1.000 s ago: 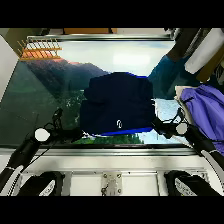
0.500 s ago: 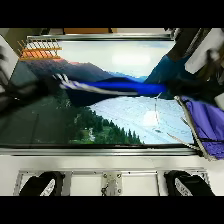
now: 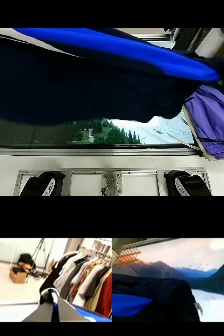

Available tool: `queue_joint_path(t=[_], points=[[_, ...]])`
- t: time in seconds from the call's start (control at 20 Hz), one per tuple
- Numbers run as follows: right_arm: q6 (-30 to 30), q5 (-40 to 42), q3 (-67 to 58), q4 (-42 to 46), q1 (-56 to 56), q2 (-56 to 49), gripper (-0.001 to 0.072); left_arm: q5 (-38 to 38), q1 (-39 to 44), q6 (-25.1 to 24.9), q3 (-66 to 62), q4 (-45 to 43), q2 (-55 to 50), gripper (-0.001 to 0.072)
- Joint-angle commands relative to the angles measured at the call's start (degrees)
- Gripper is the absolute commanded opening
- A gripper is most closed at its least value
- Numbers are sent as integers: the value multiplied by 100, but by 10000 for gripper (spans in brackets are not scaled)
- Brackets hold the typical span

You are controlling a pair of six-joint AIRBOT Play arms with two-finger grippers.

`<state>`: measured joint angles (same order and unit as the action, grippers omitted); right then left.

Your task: Fold the clothes and pants, and hang the long-sleeved shirts on hangers.

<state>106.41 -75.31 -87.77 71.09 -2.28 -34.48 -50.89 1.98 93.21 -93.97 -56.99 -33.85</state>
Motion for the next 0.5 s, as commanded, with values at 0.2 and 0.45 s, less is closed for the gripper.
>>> queue_joint_path(t=[0.2, 0.45], points=[[866, -1864, 87, -627, -2, -1008, 19, -682, -4, 9, -173, -33, -1956, 7], [-101, -1228, 240, -616, 2, -3187, 19, -629, -7, 44, -173, 610, -4459, 7]])
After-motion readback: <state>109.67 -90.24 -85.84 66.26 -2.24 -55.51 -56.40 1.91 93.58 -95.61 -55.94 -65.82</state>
